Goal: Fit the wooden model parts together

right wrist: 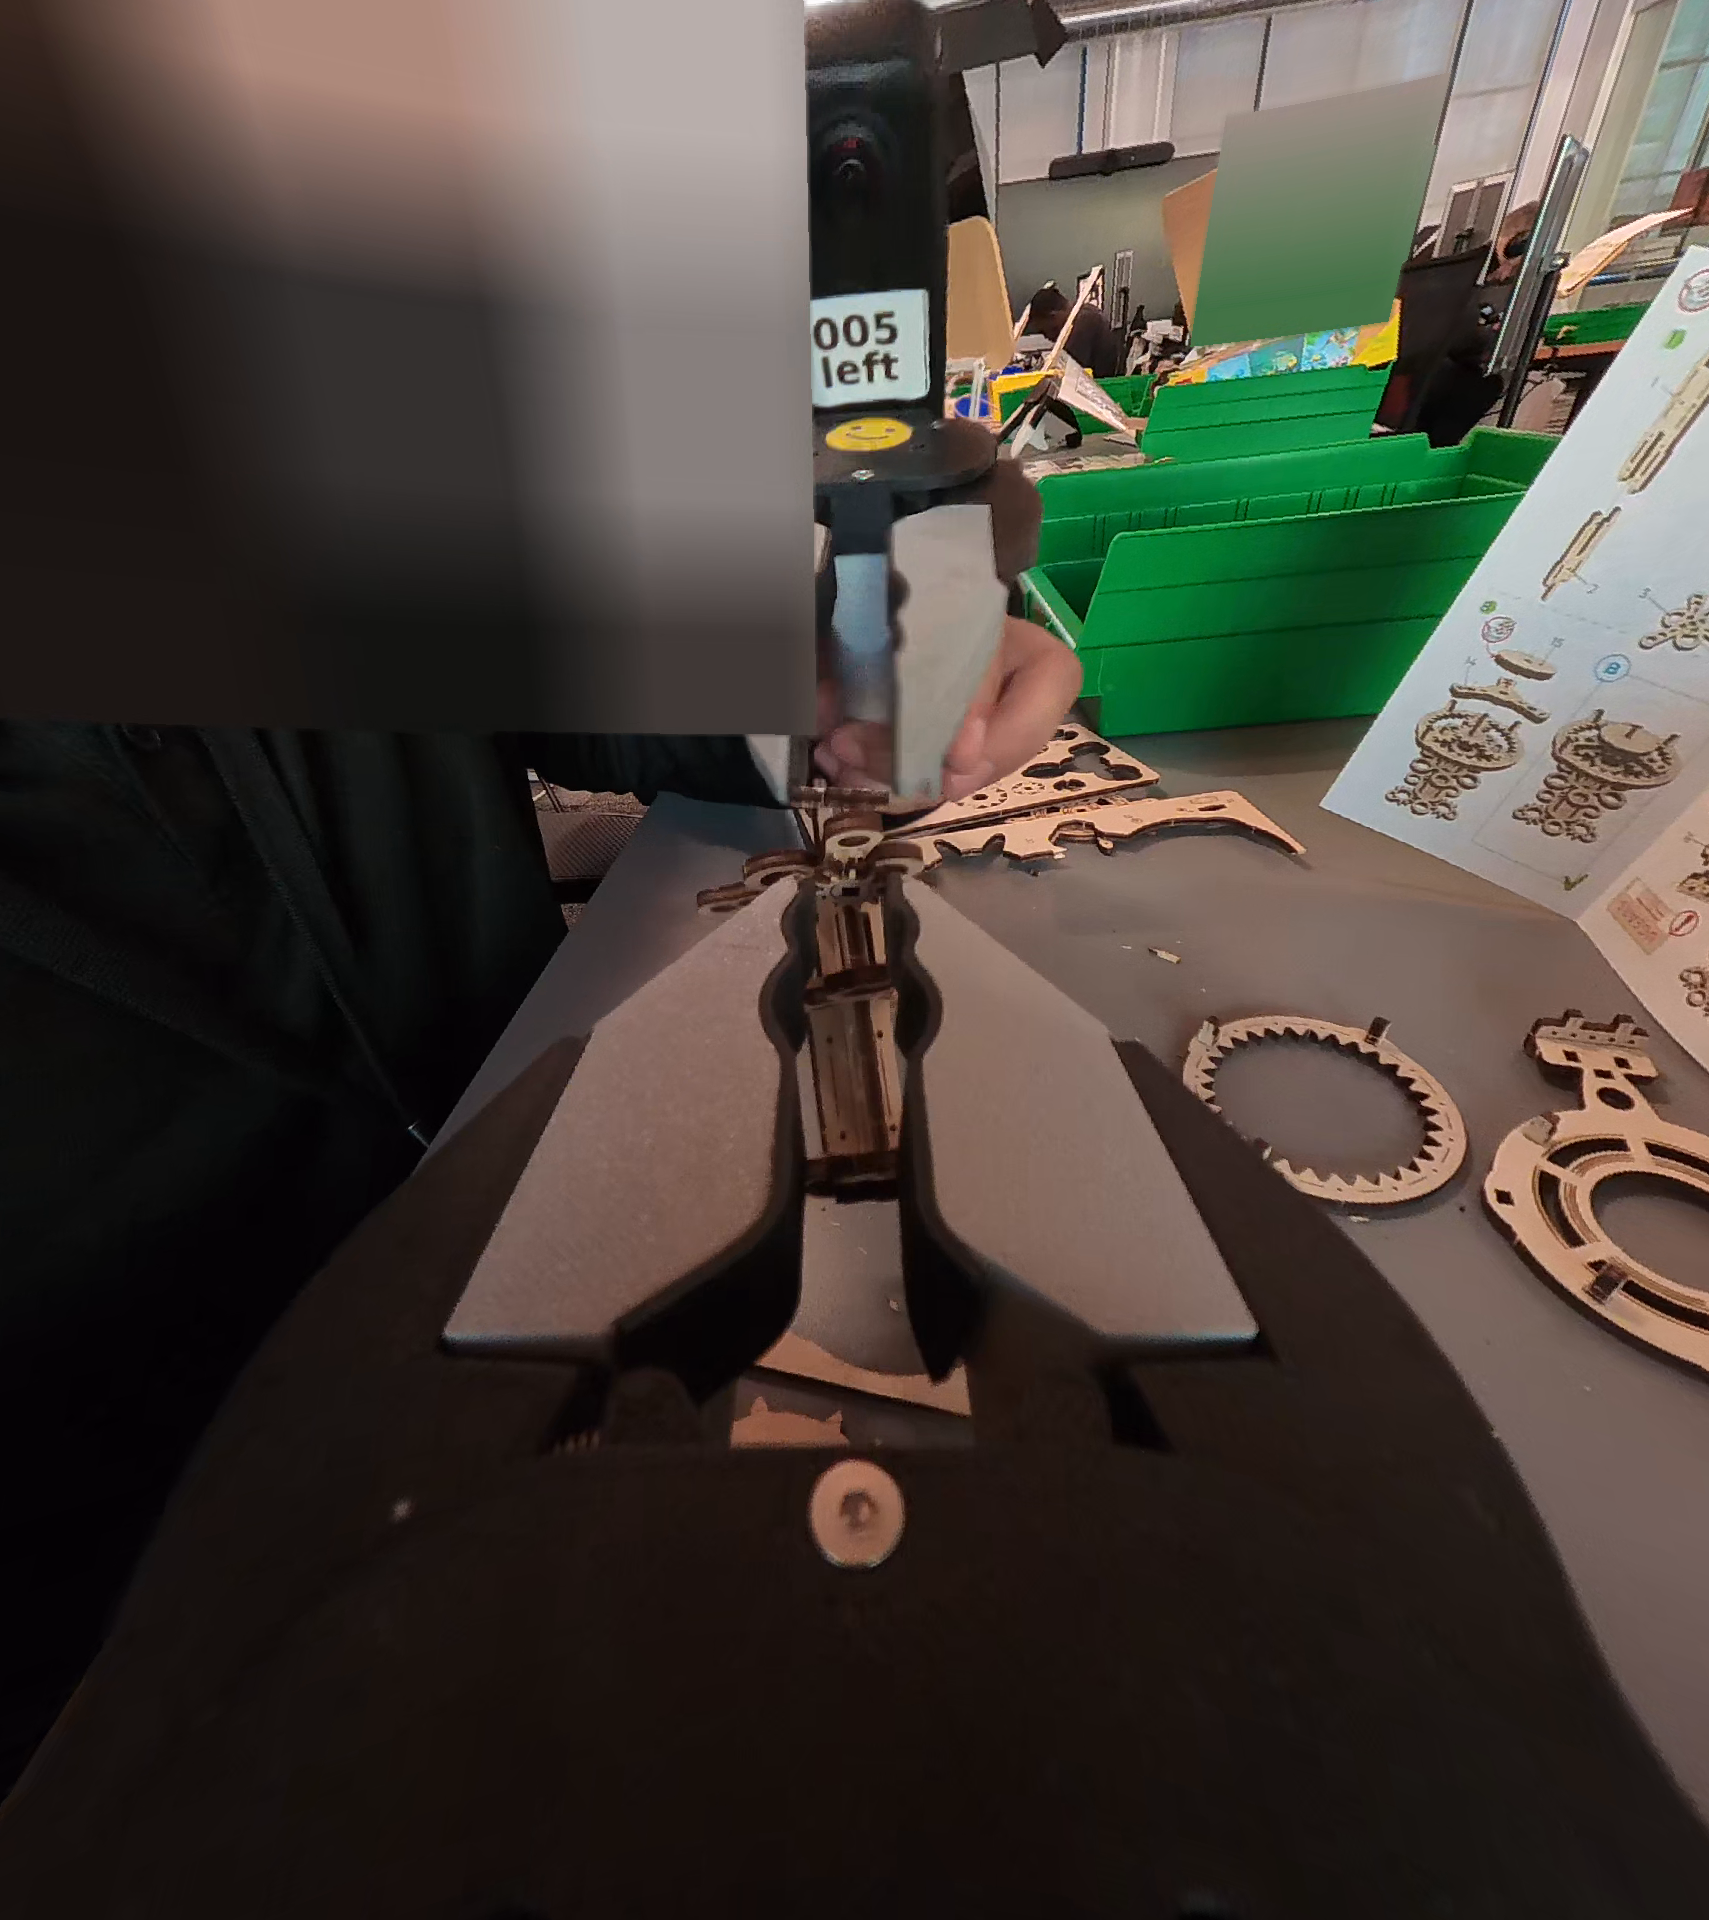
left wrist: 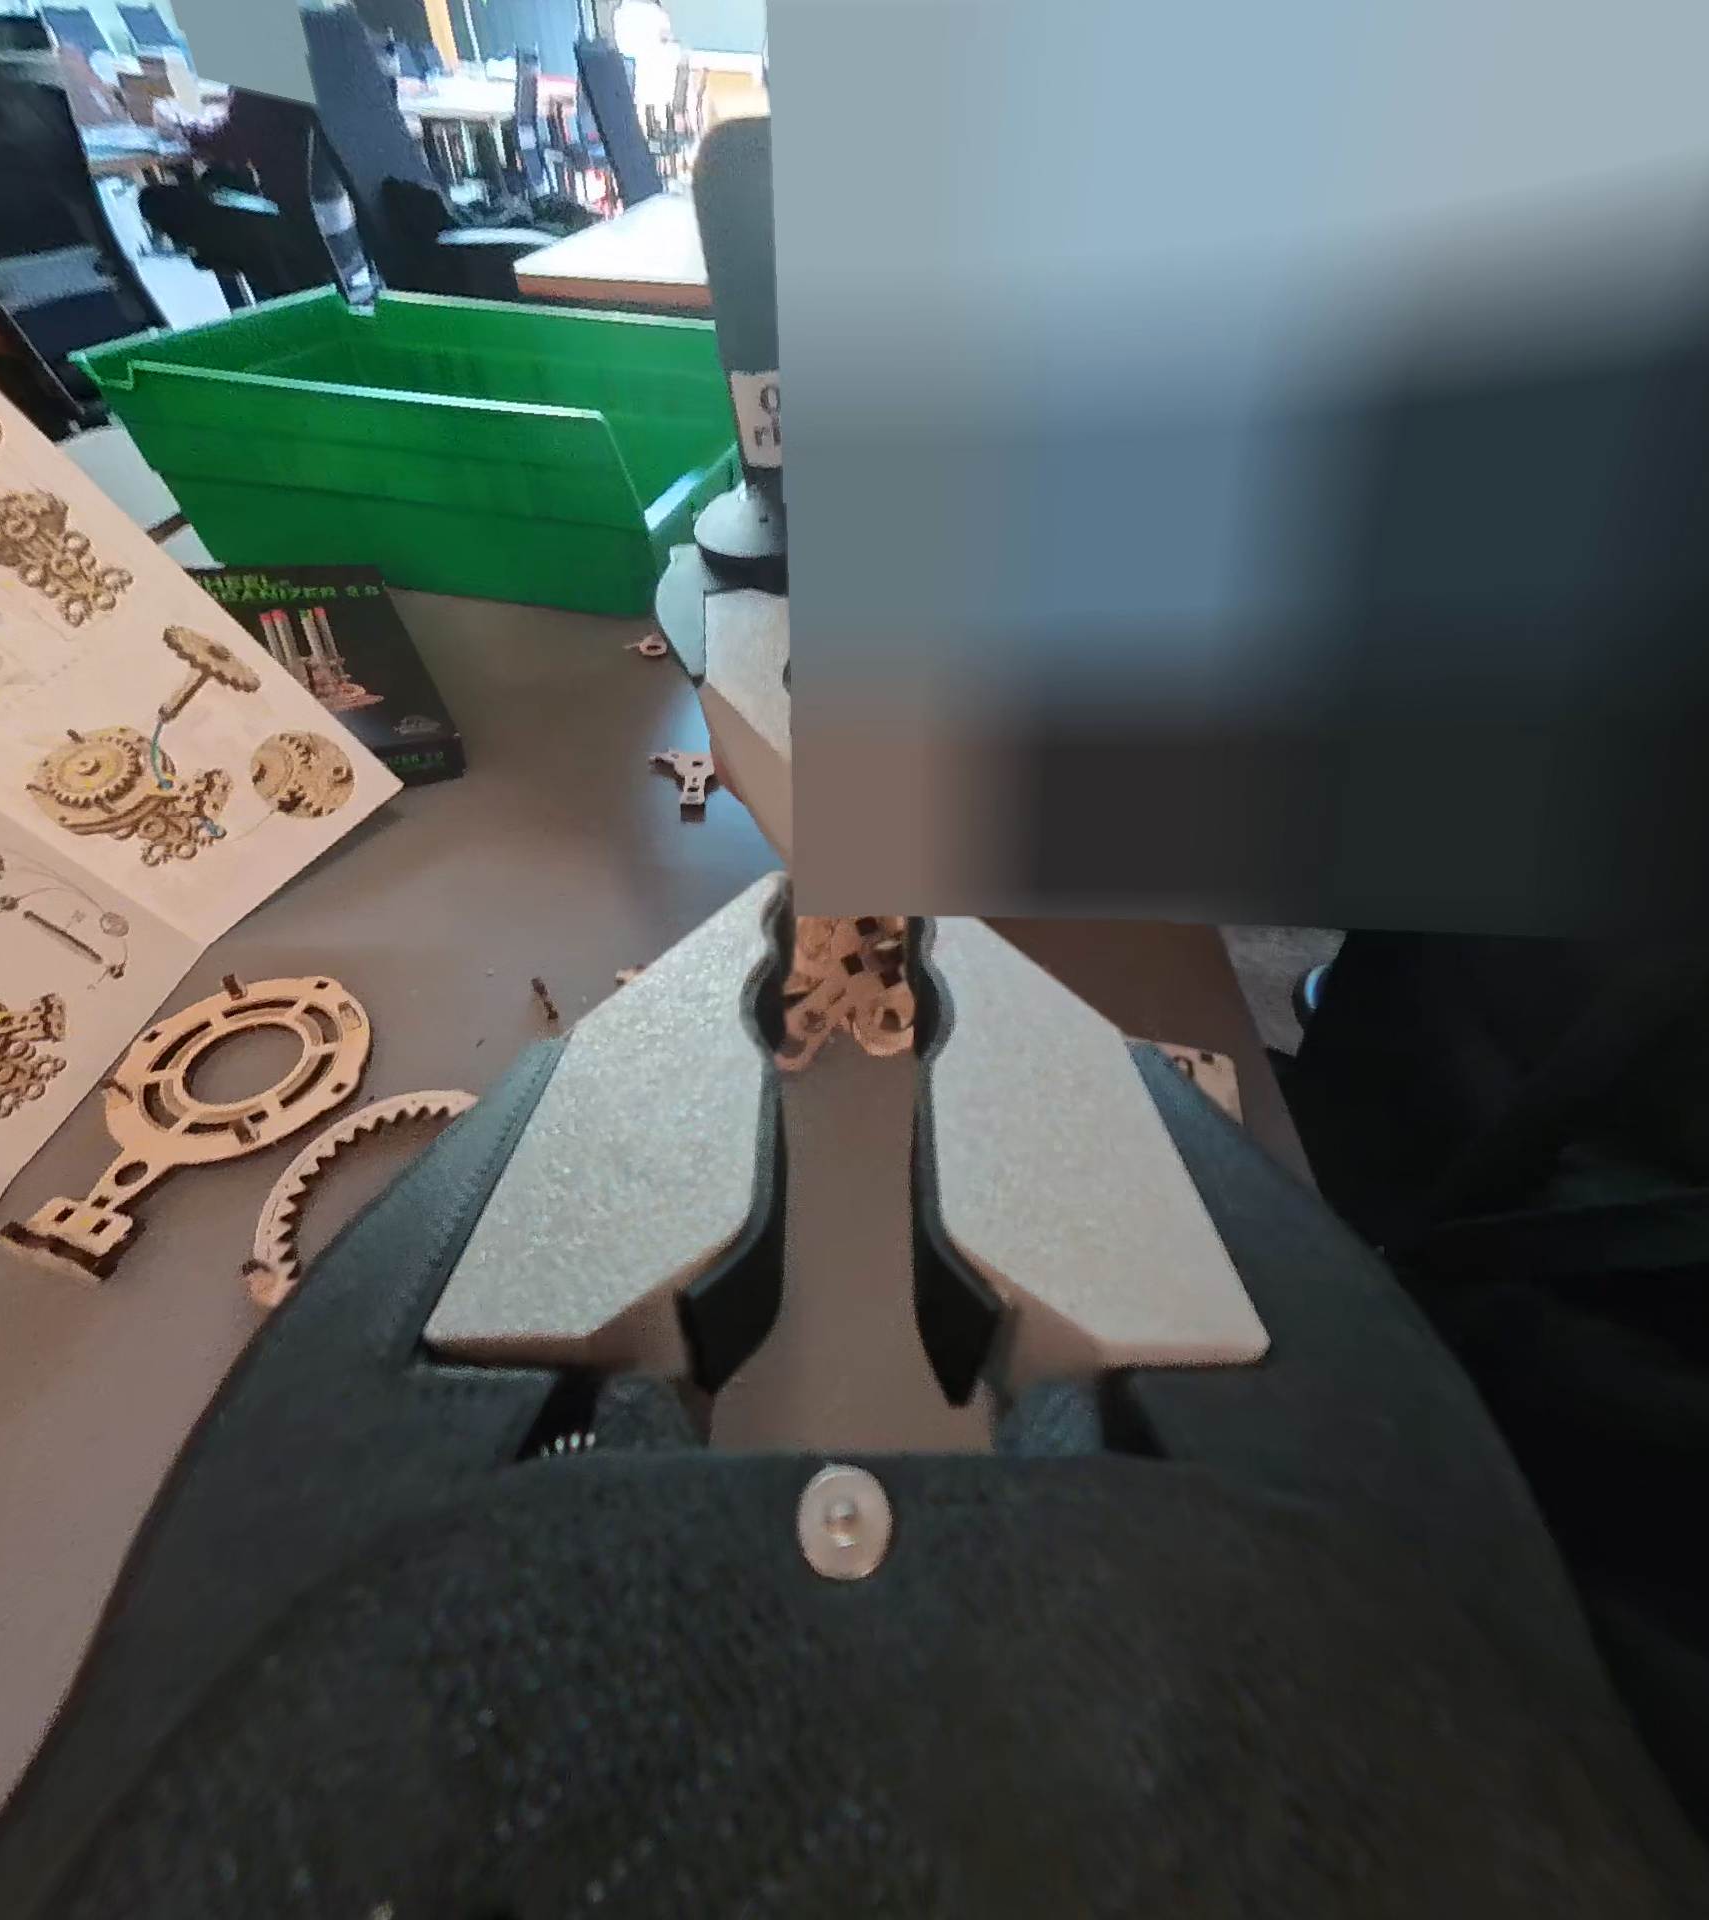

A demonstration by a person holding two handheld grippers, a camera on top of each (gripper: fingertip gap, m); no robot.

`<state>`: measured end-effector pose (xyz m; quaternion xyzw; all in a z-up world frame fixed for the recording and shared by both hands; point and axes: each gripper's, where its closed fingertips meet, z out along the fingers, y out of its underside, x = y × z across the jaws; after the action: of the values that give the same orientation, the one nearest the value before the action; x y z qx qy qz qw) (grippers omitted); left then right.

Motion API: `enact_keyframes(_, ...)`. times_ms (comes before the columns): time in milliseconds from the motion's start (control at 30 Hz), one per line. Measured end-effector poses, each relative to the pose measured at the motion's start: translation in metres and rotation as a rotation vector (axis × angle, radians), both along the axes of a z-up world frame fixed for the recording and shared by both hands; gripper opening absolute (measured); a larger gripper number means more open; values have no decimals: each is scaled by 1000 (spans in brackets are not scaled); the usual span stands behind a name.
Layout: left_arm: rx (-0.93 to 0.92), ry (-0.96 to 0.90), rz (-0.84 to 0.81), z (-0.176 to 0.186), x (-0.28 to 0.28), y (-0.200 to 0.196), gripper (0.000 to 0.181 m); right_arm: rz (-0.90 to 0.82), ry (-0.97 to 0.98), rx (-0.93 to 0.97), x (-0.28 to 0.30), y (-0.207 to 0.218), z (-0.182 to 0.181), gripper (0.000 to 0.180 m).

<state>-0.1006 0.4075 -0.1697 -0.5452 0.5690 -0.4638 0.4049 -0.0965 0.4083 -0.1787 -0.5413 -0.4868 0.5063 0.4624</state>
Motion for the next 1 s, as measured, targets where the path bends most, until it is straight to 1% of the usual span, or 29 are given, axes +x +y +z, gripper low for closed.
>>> enact_keyframes(133,-6,48,-17,-7,3,-3,17,0,-15,5,-1,0,-2,10)
enact_keyframes(233,0,58,-19,-5,2,-4,20,-1,-28,14,-2,-1,-3,10)
enact_keyframes(400,-4,64,-11,0,0,0,19,1,-30,13,-2,-1,-4,10)
enact_keyframes(667,35,155,-50,-8,3,-6,19,4,-40,18,-3,-3,-5,10)
enact_keyframes(1000,66,160,-58,-6,4,-4,16,2,-39,16,-3,-2,-5,10)
